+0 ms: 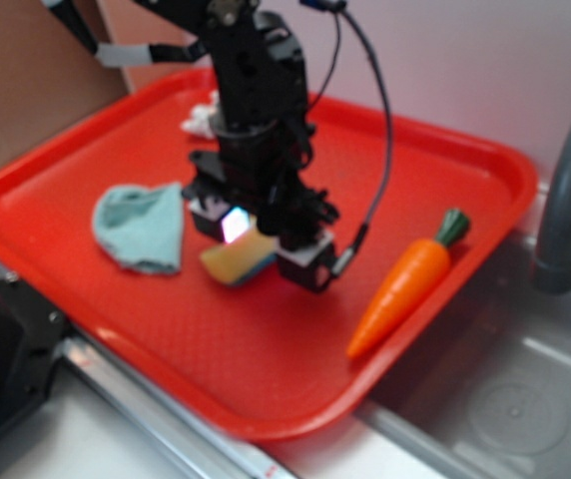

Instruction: Grab the green sponge.

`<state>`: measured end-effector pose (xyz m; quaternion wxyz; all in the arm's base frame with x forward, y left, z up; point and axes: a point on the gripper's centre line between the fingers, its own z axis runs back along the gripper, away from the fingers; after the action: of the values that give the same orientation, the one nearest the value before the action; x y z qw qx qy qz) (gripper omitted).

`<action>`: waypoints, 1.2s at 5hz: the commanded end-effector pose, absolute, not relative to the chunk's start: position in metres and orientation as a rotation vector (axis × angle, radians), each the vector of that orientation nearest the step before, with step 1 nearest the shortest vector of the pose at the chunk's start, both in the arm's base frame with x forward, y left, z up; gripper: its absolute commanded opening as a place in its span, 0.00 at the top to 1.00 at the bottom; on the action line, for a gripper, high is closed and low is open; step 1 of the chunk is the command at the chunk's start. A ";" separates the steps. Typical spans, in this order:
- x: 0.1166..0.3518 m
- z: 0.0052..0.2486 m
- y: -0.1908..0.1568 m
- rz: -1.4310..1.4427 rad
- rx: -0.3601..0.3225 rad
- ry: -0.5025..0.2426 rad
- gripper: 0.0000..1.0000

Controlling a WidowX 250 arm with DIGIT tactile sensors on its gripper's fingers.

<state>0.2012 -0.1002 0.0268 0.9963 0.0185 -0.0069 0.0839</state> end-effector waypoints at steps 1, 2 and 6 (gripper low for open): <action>0.203 0.016 -0.092 0.188 0.033 -0.007 1.00; 0.204 0.017 -0.093 0.184 0.038 -0.002 1.00; 0.210 0.144 -0.063 0.101 0.004 0.005 1.00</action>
<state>0.2046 -0.0649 0.1300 0.9981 0.0118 0.0292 0.0527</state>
